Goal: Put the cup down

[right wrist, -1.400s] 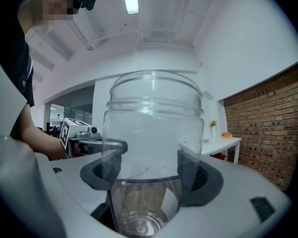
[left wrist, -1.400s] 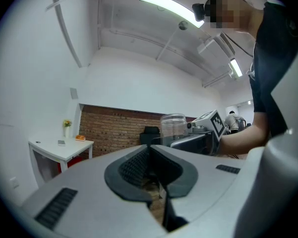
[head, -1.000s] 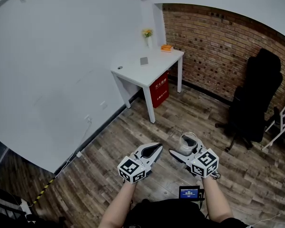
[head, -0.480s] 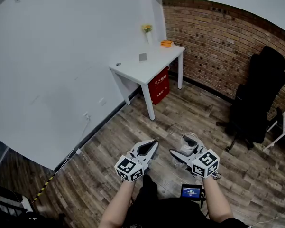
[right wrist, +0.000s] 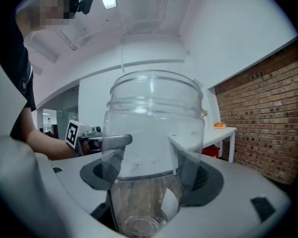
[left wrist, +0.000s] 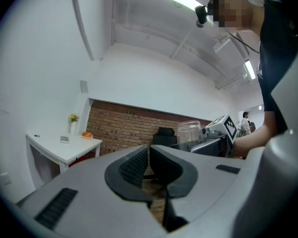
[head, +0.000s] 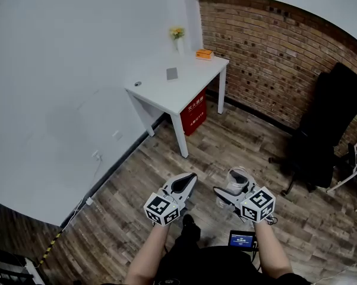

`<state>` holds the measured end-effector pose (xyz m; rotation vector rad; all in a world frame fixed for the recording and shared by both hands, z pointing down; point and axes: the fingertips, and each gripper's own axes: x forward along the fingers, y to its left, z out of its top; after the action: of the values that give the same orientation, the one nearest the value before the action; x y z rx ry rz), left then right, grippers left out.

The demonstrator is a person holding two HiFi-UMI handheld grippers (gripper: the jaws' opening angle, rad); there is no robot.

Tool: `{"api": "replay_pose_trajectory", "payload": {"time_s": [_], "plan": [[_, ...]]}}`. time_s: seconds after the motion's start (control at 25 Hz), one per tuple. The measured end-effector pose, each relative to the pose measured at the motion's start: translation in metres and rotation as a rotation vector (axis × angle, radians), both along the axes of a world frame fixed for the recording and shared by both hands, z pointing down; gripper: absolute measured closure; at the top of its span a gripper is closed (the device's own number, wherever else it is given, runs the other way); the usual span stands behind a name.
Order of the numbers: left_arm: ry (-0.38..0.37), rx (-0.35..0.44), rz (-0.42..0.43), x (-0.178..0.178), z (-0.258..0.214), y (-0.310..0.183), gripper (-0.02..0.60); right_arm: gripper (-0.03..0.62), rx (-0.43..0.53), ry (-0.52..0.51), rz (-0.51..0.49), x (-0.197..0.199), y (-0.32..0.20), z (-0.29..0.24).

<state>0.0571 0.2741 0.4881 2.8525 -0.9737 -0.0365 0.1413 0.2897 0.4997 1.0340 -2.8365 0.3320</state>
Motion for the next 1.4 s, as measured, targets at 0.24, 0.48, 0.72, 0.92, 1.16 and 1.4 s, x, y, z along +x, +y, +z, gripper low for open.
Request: {"api": "replay_pose_trajectory", "payload": {"time_s": [0.24, 0.48, 0.72, 0.92, 1.16, 1.4], "plan": [[-0.010, 0.026, 0.028, -0.033, -0.021, -0.106, 0.560, 0.235, 0.005, -0.014, 0.035, -0.030, -0.107, -0.022], [-0.018, 0.011, 0.027, -0.078, -0.014, -0.176, 0.560, 0.235, -0.003, -0.027, 0.018, -0.080, -0.174, -0.020], [0.001, -0.013, 0.005, -0.109, -0.009, -0.215, 0.560, 0.235, -0.033, -0.020, 0.003, -0.107, -0.218, -0.015], [0.002, -0.026, -0.031, -0.129, 0.002, -0.239, 0.560, 0.235, -0.050, -0.025, -0.013, -0.119, -0.246, -0.006], [0.000, -0.039, -0.067, -0.140, 0.013, -0.279, 0.560, 0.235, -0.059, -0.034, -0.044, -0.130, -0.294, 0.004], [-0.021, -0.050, -0.101, -0.142, 0.024, -0.352, 0.560, 0.235, -0.061, -0.058, -0.081, -0.135, -0.376, 0.013]]}}
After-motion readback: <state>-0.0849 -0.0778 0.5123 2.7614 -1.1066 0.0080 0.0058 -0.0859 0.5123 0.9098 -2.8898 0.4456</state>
